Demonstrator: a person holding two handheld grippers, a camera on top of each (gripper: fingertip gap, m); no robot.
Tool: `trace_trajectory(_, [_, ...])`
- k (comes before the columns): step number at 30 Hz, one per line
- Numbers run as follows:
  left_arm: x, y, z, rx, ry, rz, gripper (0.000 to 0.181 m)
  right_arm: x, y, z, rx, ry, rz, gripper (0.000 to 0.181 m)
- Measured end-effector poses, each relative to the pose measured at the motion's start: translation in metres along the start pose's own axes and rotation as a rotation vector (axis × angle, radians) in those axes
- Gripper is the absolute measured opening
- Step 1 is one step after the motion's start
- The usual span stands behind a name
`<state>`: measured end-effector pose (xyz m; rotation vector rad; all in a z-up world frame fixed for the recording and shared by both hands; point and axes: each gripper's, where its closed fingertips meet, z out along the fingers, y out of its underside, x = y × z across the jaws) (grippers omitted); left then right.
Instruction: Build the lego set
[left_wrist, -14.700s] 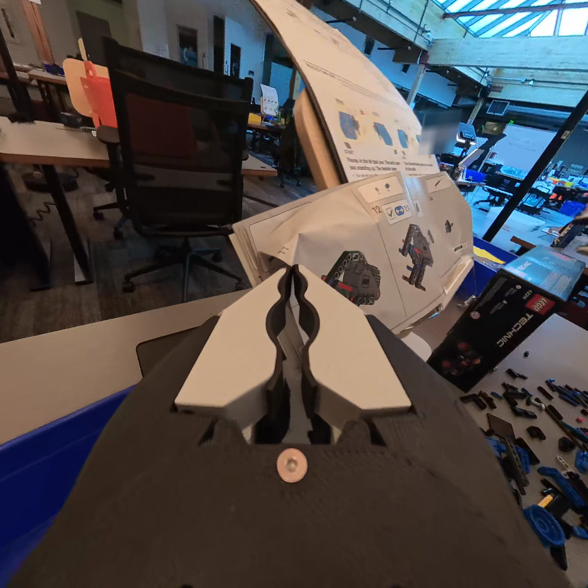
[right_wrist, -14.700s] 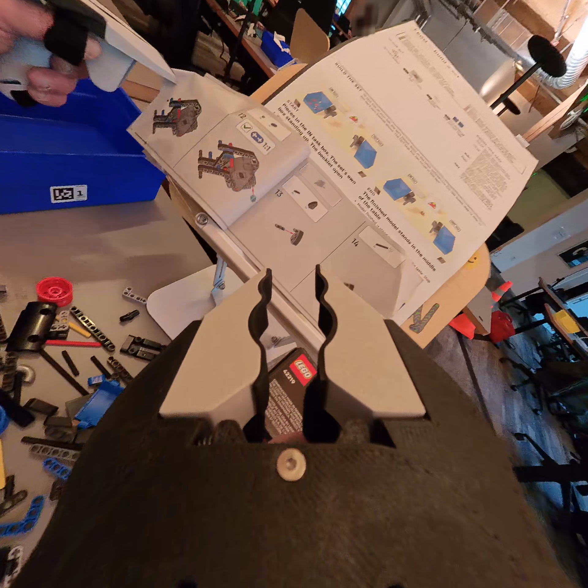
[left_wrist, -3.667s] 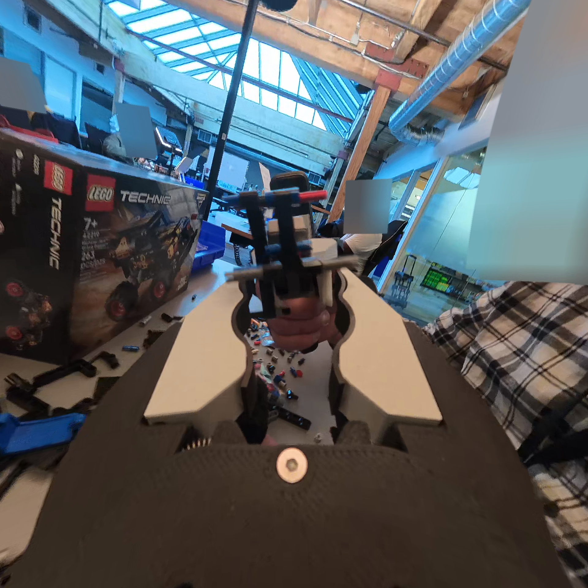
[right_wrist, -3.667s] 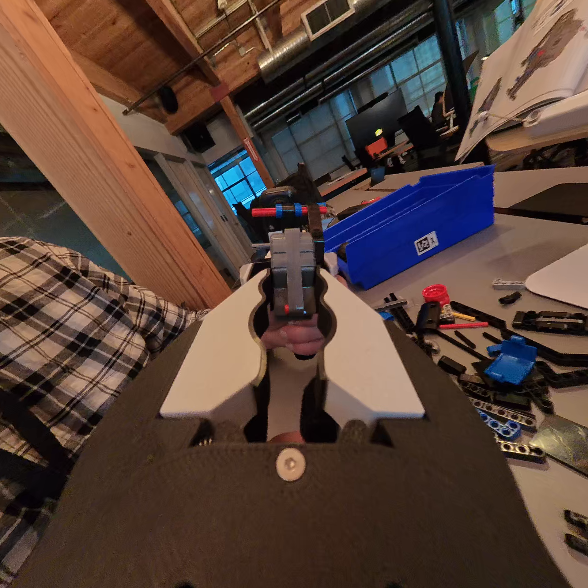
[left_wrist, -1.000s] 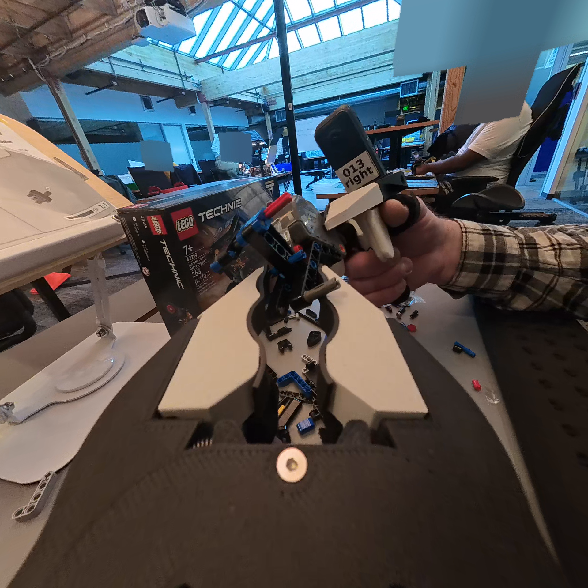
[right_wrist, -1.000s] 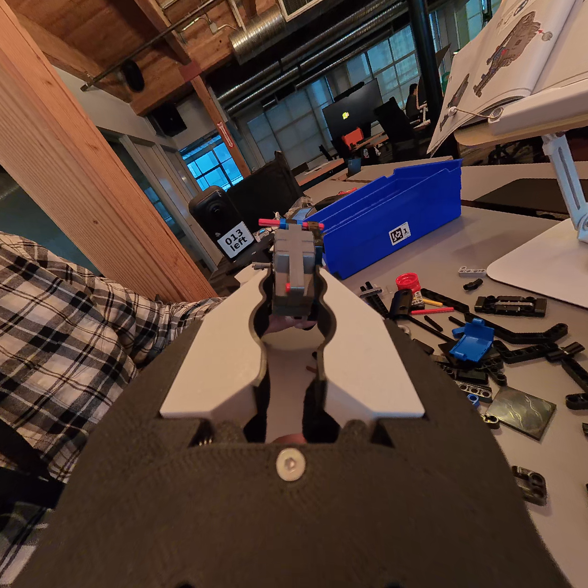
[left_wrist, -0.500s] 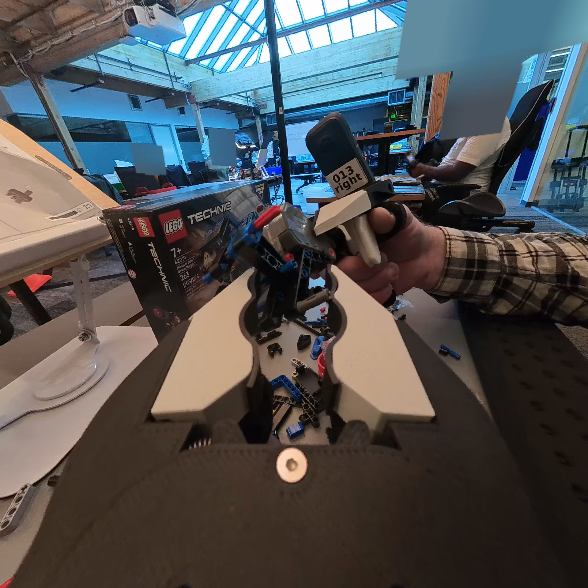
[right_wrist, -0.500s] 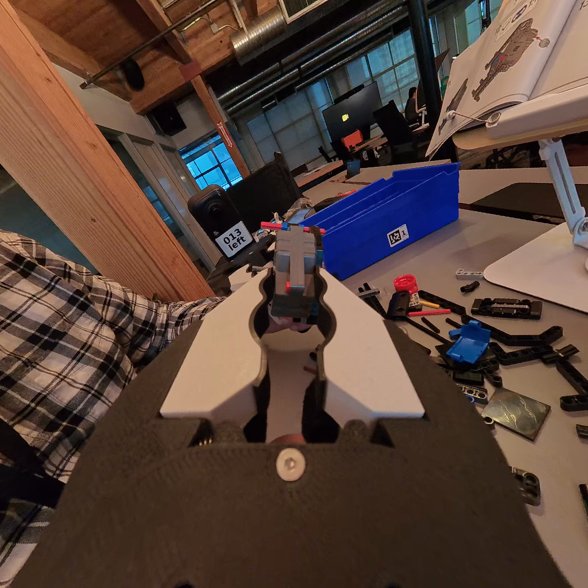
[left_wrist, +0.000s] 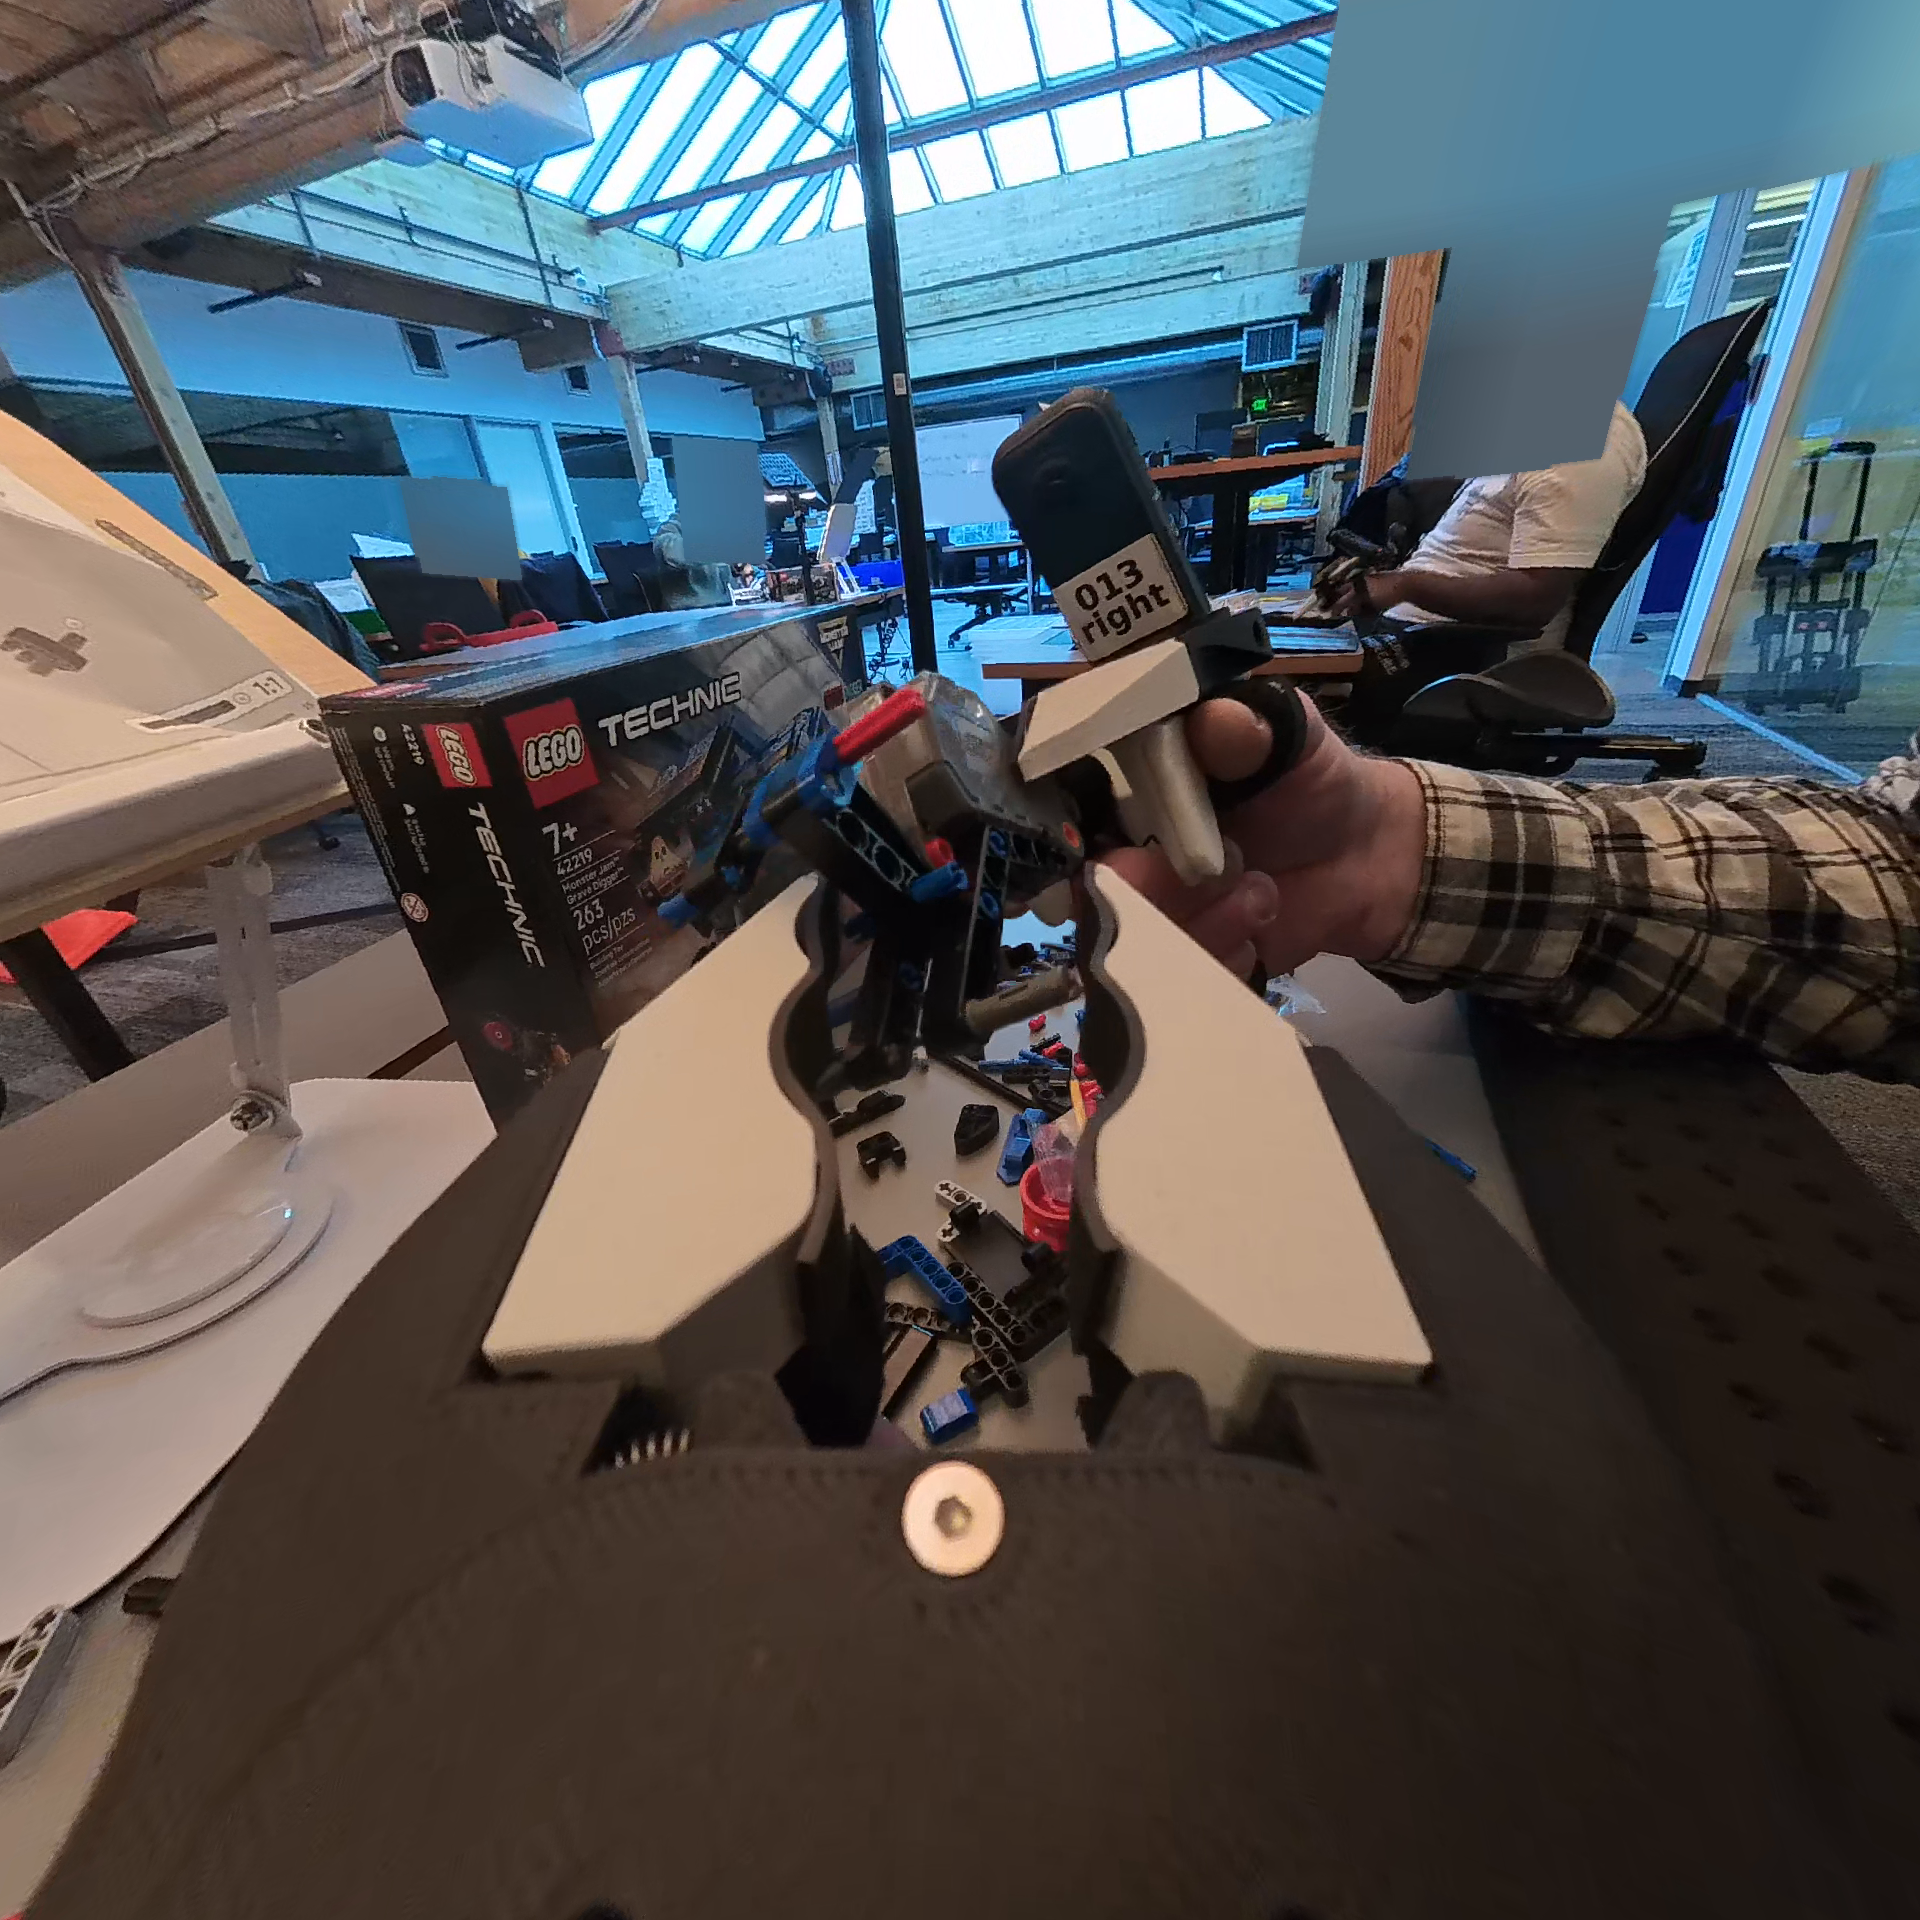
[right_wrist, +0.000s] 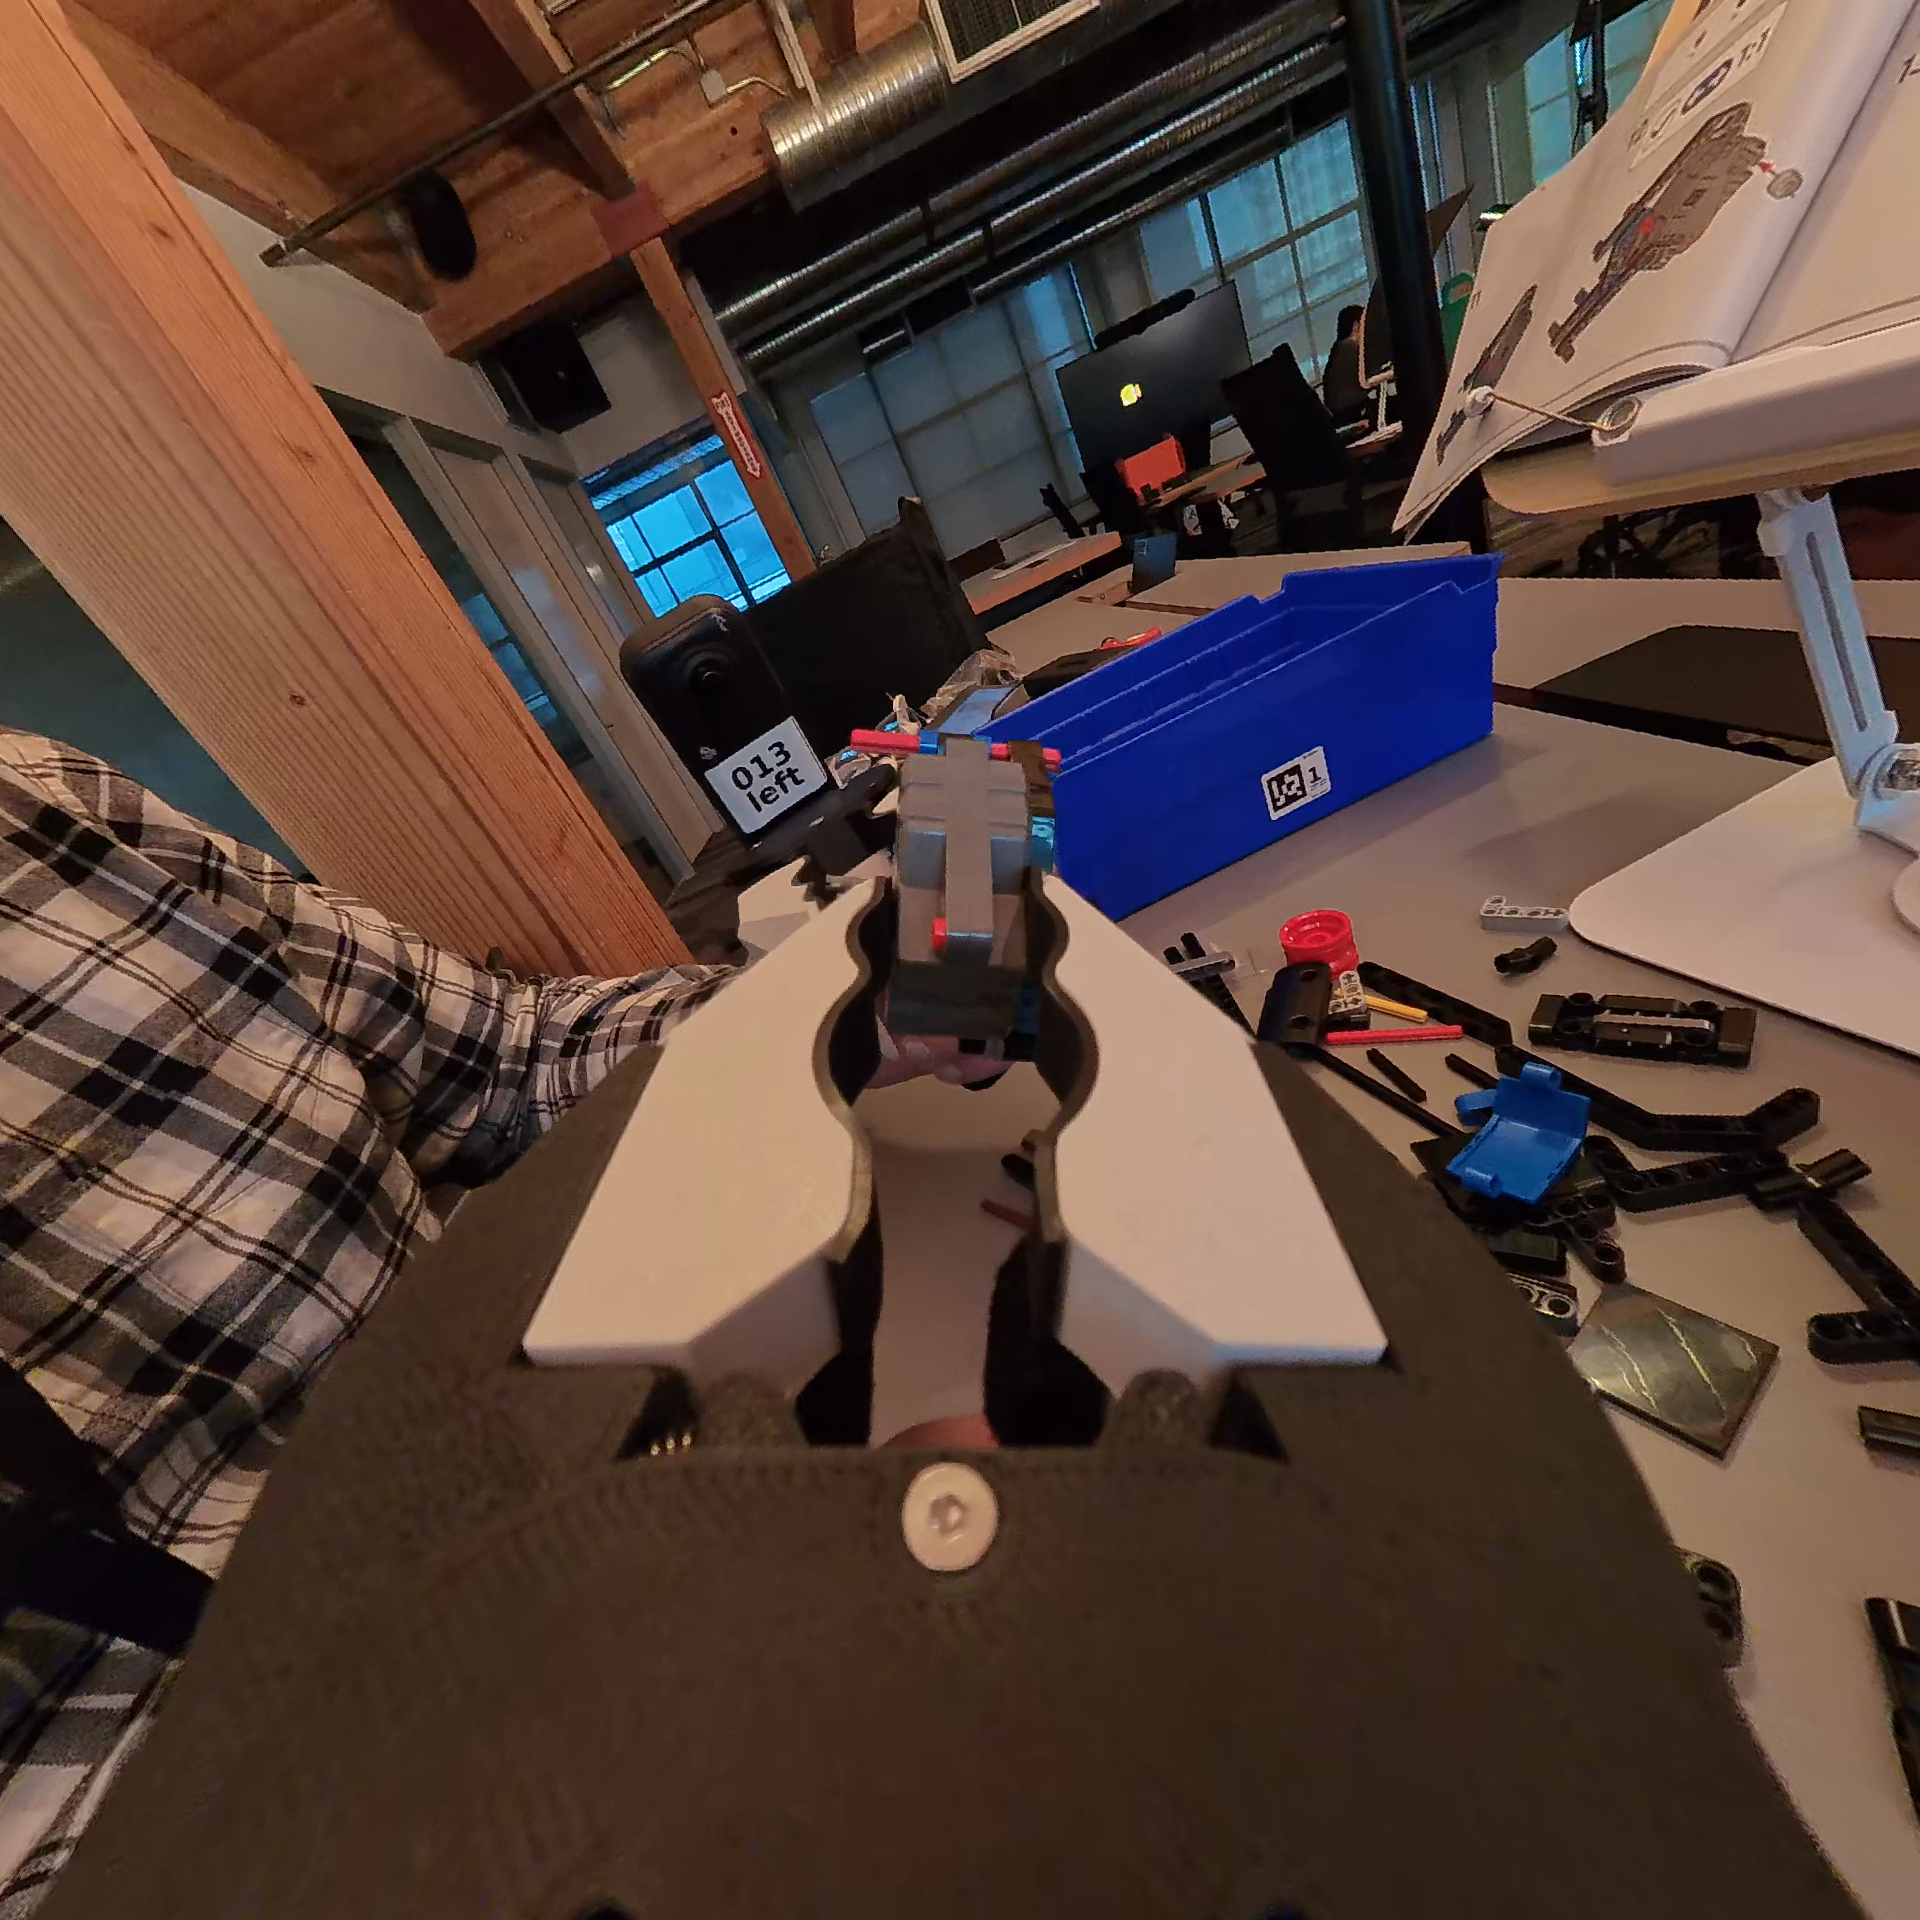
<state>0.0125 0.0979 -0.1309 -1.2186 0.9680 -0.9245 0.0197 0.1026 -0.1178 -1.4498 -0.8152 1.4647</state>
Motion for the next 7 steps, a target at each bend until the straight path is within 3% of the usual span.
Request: trace_trajectory(7, [-0.0013,0.0001,-0.0007,-0.002,0.0,0.004,0.045,-0.0016,0.001,0.0007,-0.022,0.039,-0.103,0.024])
